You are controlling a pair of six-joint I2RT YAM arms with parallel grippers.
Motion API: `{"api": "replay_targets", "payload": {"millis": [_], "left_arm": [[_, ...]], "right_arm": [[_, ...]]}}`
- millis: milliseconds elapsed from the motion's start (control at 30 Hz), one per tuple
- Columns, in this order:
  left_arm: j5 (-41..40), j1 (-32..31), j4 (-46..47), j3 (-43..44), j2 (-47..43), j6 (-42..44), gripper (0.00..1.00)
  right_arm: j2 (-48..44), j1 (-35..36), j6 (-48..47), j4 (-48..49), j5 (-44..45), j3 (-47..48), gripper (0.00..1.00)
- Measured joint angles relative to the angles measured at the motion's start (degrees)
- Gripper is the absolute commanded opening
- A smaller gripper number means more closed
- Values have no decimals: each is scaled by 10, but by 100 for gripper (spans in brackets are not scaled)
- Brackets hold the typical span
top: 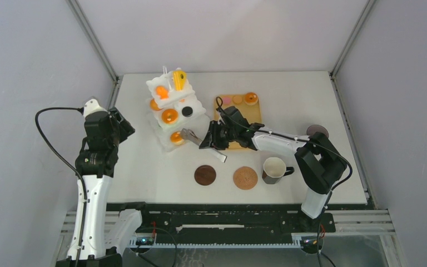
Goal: Serve the afternoon tea
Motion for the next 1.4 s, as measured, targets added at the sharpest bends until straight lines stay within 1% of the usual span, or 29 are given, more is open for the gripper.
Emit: {"api": "replay_targets", "payload": {"millis": [333, 533, 667, 733, 833, 967, 1033, 1233, 1400], "left_arm": [[-2, 0, -1, 0, -3, 0, 66], [-6, 0, -3, 0, -3, 0, 66], [-7, 0, -3, 0, -3, 0, 66], [-8, 0, -3, 0, -2, 0, 66], [-8, 0, -3, 0, -2, 0, 66], [-8, 0, -3, 0, -2, 0, 66], [-8, 0, -3, 0, -2, 0, 66], [-8, 0, -3, 0, -2, 0, 66], [-8, 0, -3, 0, -1, 0, 66]], "right_arm": [[-16, -12, -3, -17, 26, 0, 42], [-75, -33, -15, -33, 50, -15, 42], [-140, -79, -21, -42, 63, -58, 43], [-158, -107, -23, -47, 61, -79, 45], [-179, -175, -30, -54, 70, -95, 45], [-176, -243, -31, -55, 72, -97, 45], [-171, -263, -31, -52, 75, -97, 46], [-126, -303, -24, -39, 81, -92, 47], [-103, -322, -15, -36, 83, -91, 48]]}}
